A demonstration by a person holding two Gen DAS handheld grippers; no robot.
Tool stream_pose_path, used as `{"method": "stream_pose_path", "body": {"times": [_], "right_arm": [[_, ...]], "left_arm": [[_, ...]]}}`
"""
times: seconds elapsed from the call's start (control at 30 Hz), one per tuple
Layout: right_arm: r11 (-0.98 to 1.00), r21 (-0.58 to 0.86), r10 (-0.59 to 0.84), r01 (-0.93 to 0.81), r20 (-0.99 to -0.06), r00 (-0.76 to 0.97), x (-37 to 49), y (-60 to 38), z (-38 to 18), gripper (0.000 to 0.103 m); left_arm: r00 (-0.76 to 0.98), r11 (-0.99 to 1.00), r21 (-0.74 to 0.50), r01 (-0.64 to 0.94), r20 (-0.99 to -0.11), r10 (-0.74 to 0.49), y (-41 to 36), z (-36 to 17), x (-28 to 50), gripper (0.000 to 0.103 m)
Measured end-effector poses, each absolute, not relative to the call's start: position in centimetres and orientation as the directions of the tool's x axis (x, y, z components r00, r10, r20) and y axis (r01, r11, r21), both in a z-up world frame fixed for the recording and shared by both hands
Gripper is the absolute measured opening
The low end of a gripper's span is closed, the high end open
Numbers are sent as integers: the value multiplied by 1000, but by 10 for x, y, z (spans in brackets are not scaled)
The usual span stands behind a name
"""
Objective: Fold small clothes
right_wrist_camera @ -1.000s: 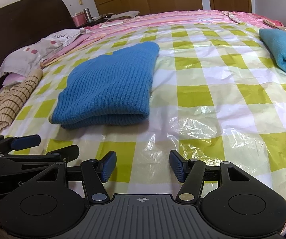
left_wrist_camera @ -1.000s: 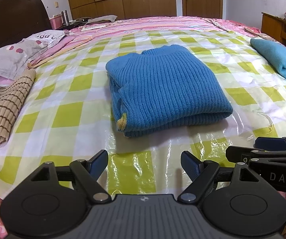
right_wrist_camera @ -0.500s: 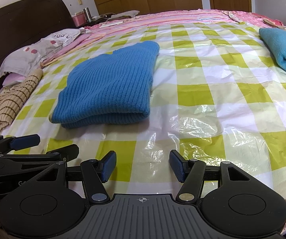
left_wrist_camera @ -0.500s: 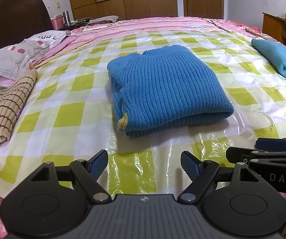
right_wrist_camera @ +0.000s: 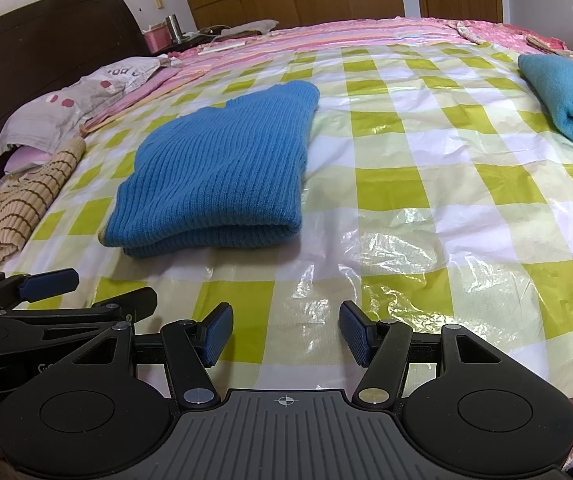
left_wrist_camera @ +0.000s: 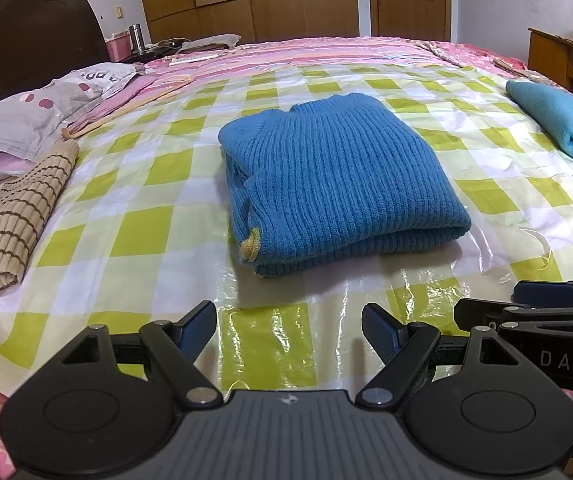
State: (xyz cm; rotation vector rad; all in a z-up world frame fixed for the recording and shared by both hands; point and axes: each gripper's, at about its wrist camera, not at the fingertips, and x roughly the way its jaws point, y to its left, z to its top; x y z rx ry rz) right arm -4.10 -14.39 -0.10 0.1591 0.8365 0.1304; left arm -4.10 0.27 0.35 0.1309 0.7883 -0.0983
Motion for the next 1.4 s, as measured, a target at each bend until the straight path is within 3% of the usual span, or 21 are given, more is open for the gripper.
{"method": "stream_pose_path", "body": {"times": [1.4], "right_arm": [[980,190,179,-58,-717,673,-45,-143,0,59]], "left_arm": [[703,987,80,138,-710,-41,2,5,-42,84]]}}
